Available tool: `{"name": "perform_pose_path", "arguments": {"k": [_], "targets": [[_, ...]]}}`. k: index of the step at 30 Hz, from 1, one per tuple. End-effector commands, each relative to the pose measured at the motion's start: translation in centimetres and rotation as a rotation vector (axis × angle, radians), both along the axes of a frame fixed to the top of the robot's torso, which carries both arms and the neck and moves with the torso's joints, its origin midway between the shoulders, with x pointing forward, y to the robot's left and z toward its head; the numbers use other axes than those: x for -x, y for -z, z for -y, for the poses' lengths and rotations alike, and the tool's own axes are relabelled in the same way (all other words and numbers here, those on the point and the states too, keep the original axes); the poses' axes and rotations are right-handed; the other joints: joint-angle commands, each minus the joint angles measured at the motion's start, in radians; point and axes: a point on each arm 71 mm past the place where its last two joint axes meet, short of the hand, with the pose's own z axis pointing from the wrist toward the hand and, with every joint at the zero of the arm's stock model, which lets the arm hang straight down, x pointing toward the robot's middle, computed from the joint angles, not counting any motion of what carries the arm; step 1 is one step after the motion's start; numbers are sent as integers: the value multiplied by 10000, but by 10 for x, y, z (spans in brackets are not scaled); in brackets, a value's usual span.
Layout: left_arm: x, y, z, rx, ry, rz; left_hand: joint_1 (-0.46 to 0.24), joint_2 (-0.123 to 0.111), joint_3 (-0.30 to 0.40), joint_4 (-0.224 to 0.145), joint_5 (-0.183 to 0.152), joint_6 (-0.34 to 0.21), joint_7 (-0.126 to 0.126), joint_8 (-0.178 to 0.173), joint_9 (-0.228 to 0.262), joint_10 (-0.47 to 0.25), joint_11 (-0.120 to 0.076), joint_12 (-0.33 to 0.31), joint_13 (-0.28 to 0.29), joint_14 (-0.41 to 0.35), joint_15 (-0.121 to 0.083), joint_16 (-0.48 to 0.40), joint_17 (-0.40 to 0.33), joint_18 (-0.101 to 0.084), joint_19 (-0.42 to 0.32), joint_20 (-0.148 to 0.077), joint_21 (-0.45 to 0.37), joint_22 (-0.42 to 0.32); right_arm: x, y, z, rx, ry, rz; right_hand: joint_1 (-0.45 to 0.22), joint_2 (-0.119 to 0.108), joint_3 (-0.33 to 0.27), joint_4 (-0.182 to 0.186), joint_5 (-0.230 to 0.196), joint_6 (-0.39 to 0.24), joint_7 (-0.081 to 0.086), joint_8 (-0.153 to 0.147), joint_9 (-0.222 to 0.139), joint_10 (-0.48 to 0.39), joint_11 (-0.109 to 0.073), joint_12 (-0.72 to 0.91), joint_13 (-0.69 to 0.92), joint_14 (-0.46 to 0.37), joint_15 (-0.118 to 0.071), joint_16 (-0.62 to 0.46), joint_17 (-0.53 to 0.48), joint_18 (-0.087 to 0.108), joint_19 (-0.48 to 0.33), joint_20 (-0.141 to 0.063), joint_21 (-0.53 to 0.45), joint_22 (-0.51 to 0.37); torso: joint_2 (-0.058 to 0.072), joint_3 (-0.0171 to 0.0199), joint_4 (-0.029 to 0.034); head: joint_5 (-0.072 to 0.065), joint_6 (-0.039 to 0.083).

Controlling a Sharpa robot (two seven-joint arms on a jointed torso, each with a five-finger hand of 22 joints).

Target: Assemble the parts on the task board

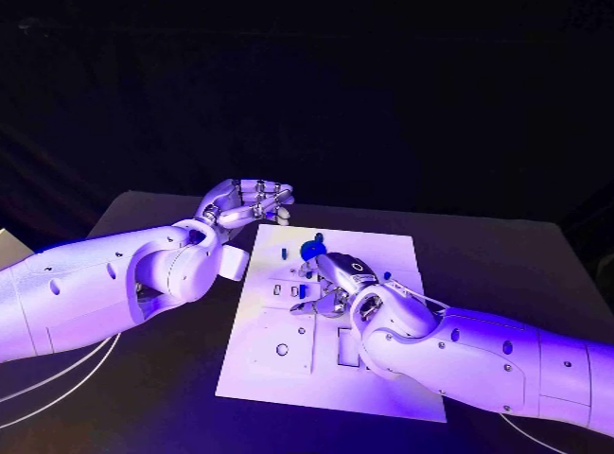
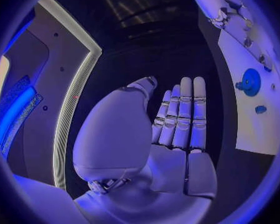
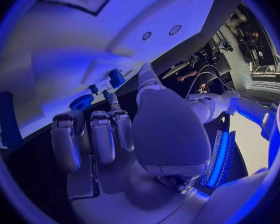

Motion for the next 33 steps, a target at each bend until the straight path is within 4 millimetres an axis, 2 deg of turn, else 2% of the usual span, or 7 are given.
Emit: {"name": "perform_pose_path", "arguments": {"k": [1,9,14,15,22,28,33], "targets": [[-1,1,0,-367,189,-85,-210,-5,-29,88,-61,-108,3,-51,-11,150,-52,183,91,69,-63,463,272,130,57,-31,369,221,3,-11,3,-699,-125,606,76,68,136,-5,-10,69,-4,5,6,451,54,-26,2101,1044,65,33,2628,-69,1047,70,53,2633,-28,13,-45,26,25],[-7,8,-7,-1119,-36,-529,-527,54,-293,86,-57,-312,-117,57,23,221,-228,1510,878,250,-256,2725,1486,131,8,-190,1696,1034,5,-36,27,-1462,-256,849,230,40,235,-9,48,-36,39,-93,-36,414,90,-68,2067,1044,95,33,2628,-69,1047,103,53,2633,-125,29,-117,16,53],[-8,18,-8,-2351,291,-1401,-875,258,-562,128,-36,-61,-182,537,189,157,-364,3102,1924,766,-391,3955,1982,40,630,-307,2687,1992,4,-50,55,-2159,-376,259,658,511,702,-58,576,367,-51,73,2,414,19,-53,2060,1044,49,33,2628,-69,1047,92,53,2633,-204,35,-166,12,31],[-8,21,-8,-2966,584,-1674,-1230,401,-699,115,24,80,-359,1040,385,-122,-543,4586,2947,2119,-541,5936,3981,-242,1887,-462,3839,3634,3,-55,66,-2420,-322,-32,763,594,820,-77,871,470,-87,144,17,399,-16,-68,2045,1044,19,33,2628,-69,1047,65,53,2633,-228,38,-182,27,34],[-1,34,-3,-6330,2363,-2911,-2649,706,-1202,151,-6,355,-771,2548,1318,-295,-904,7711,4998,4224,-875,8707,7607,-733,3946,-710,5427,6360,-3,-74,111,-3768,468,-1321,679,722,966,-65,1225,765,-192,413,86,366,-109,-103,2008,1044,-64,33,2628,-69,1047,-11,53,2633,-364,102,-260,114,-49],[-6,32,9,-9618,3490,-3673,-3219,978,-1609,199,-43,410,-1092,3471,2241,583,-1182,9476,7012,4768,-1144,9350,8733,-943,4774,-966,5921,7390,-14,-83,143,-4270,1389,-1750,537,760,1007,-78,1575,772,-233,542,114,340,-152,-134,1978,1044,-111,33,2628,-69,1047,-61,53,2633,-440,151,-273,161,-156],[-12,30,21,-11425,3774,-3924,-3528,1132,-1744,207,-100,264,-1119,3668,2558,663,-1214,9732,7329,4803,-1176,9390,8814,-965,4850,-1020,5969,7493,-22,-82,159,-4332,1950,-1866,598,731,1074,-102,1843,693,-229,578,112,306,-155,-175,1944,1044,-118,33,2628,-69,1047,-76,53,2633,-464,184,-282,192,-250]]}}
